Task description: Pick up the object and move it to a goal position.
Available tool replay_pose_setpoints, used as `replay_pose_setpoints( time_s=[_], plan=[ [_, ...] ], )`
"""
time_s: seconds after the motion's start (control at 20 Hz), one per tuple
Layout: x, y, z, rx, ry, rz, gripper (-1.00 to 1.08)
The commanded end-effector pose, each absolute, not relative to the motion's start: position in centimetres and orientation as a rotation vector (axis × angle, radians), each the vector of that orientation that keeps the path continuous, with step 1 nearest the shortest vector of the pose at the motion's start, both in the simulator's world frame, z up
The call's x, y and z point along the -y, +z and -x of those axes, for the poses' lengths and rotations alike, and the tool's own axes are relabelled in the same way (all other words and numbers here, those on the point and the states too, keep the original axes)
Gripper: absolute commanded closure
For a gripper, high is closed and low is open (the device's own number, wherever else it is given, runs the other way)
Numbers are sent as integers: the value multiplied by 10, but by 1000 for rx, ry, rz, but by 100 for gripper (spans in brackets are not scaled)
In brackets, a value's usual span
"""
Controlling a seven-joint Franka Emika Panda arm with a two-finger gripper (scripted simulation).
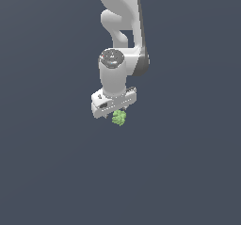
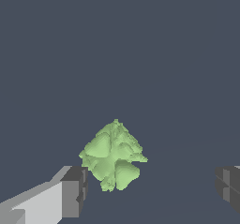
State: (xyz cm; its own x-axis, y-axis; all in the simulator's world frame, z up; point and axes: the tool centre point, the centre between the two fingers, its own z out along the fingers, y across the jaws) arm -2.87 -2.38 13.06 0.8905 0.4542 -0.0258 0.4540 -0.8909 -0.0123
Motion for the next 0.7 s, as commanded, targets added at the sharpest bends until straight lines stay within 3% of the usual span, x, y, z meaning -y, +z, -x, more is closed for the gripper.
replay_pose_setpoints(
  time_s=[0.0, 0.65],
  plan=[
    [22, 126, 31, 850, 40, 3019, -92],
    [10, 104, 45, 1424, 19, 2799, -92]
  ],
)
